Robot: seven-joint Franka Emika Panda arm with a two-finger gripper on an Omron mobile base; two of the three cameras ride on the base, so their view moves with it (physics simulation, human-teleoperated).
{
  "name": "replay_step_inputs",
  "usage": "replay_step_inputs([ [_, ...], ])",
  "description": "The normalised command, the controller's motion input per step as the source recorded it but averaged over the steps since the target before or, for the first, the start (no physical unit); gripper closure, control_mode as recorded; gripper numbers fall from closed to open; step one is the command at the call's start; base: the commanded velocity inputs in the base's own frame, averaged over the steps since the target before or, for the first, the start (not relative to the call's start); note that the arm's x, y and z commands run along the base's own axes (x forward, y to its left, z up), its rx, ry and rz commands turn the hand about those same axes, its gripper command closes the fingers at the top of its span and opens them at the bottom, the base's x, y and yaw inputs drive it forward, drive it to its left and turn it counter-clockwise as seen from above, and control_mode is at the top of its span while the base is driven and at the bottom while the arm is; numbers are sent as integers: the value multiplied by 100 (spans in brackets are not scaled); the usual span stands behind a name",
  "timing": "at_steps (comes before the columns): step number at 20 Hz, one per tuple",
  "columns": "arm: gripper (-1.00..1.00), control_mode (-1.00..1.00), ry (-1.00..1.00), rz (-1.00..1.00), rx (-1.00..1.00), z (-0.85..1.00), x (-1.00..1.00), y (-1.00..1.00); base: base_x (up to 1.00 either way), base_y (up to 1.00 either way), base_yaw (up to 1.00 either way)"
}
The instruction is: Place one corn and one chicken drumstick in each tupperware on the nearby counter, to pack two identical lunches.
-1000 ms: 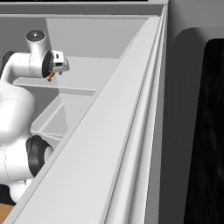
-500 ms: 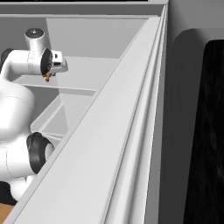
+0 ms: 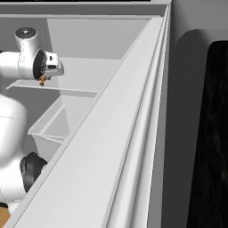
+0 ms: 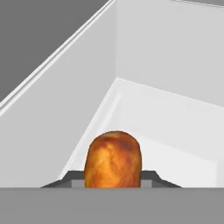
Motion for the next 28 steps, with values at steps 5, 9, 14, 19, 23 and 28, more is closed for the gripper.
replay_step_inputs([
  [5,100,-100,-1,-3,12,18,-100,-54,0,0,0],
  [9,100,-100,2,-11,7,14,-100,-90,0,0,0],
  [14,100,-100,17,-27,0,-6,-100,-57,0,0,0],
  [19,100,-100,16,-28,-1,-17,-100,-36,0,0,0],
  [23,100,-100,6,-18,-4,-26,-100,-13,0,0,0],
  [28,100,-100,2,-10,0,-9,-77,0,0,0,0],
])
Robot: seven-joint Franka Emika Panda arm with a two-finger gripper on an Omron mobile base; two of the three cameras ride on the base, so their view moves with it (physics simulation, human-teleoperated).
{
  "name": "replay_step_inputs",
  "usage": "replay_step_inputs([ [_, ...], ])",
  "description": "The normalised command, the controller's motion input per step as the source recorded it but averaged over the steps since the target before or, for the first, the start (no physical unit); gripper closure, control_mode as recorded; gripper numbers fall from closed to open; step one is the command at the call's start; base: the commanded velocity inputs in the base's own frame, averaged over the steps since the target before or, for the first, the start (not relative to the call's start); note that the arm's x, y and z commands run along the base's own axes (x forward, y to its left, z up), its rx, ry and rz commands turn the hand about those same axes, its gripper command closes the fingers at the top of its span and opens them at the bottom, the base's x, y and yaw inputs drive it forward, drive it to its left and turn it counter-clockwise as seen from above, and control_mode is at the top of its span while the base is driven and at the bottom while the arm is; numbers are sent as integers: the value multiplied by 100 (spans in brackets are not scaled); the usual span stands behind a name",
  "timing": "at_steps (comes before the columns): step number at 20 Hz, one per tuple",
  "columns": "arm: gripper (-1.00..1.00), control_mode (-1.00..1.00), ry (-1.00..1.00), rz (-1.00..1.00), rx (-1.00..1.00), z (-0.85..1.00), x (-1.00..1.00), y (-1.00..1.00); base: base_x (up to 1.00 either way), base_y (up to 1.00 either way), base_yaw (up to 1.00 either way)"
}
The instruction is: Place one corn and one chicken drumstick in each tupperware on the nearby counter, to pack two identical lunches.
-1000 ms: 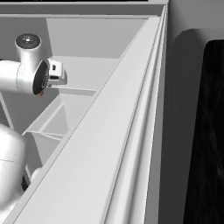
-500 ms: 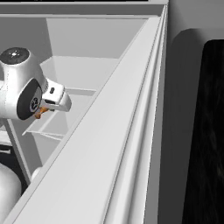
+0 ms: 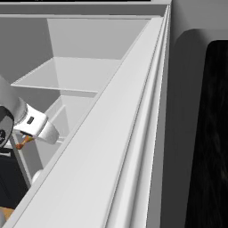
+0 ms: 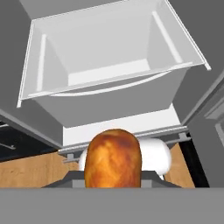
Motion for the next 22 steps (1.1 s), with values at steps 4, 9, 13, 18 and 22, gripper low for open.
replay_step_inputs([
  [4,100,-100,0,0,0,0,-8,0,0,0,0],
  [9,100,100,-1,0,0,0,-23,3,-32,24,0],
  [13,100,100,0,0,0,0,0,0,-59,98,3],
  [18,100,100,0,0,0,0,0,0,5,100,1],
  [22,100,100,0,0,0,0,0,0,65,100,-13],
])
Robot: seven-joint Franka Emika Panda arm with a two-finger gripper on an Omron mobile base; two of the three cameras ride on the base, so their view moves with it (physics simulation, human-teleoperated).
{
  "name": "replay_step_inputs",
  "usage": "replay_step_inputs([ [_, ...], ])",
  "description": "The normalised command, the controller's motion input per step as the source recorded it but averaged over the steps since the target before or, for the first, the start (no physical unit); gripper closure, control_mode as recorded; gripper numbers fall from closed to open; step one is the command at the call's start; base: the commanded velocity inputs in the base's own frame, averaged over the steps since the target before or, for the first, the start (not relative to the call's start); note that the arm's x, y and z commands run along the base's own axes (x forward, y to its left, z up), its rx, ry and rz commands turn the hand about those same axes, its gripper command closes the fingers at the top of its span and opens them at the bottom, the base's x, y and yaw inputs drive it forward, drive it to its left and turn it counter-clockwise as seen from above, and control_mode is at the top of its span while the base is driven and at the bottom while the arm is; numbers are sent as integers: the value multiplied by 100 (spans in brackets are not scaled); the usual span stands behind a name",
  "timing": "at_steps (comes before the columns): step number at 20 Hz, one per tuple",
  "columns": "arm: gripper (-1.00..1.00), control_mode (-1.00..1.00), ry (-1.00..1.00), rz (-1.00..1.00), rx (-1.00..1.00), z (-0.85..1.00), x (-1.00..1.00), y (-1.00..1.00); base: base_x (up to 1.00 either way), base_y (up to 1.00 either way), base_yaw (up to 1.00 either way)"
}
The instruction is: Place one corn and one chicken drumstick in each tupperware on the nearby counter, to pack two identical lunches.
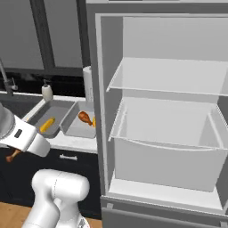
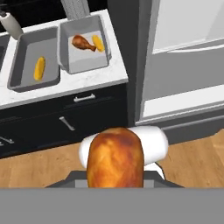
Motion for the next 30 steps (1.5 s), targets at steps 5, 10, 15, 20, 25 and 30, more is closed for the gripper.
replay_step_inputs([
  [5,100,100,0,0,0,0,0,0,78,100,-20],
  [10,100,-100,5,-1,-1,0,20,15,68,75,-10],
  [15,100,-100,23,1,-1,-12,86,87,0,0,0],
  [20,100,-100,19,14,0,-23,90,77,0,0,0],
  [25,100,-100,23,23,0,-69,100,56,0,0,0],
  [30,100,-100,13,14,0,-74,72,14,0,0,0],
])
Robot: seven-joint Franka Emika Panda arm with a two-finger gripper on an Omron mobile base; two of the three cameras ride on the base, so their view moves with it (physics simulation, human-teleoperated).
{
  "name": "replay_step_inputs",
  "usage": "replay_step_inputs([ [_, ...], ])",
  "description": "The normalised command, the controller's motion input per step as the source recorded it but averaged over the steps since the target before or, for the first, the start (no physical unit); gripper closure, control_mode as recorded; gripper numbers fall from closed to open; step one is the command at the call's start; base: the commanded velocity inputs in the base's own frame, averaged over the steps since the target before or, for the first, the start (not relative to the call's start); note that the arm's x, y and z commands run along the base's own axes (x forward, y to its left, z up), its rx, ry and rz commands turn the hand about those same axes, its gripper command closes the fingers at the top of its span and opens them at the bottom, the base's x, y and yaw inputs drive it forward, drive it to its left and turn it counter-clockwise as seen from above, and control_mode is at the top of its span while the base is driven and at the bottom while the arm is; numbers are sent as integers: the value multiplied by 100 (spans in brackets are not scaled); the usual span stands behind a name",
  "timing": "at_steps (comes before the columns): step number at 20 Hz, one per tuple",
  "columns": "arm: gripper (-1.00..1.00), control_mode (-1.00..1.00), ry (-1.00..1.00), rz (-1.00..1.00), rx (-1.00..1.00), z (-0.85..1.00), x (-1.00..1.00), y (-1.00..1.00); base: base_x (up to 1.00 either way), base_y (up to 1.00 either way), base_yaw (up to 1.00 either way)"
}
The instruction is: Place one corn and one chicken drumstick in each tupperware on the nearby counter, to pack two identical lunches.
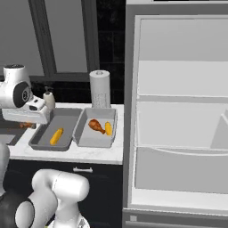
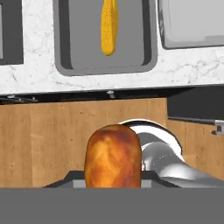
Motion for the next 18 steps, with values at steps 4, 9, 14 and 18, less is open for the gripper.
replay_step_inputs([
  [4,100,-100,4,13,0,-53,66,6,0,0,0],
  [9,100,-100,14,9,0,-18,100,9,0,0,0],
  [14,100,-100,3,10,0,-12,93,22,0,0,0],
  [18,100,-100,-11,9,0,-47,68,28,0,0,0],
])
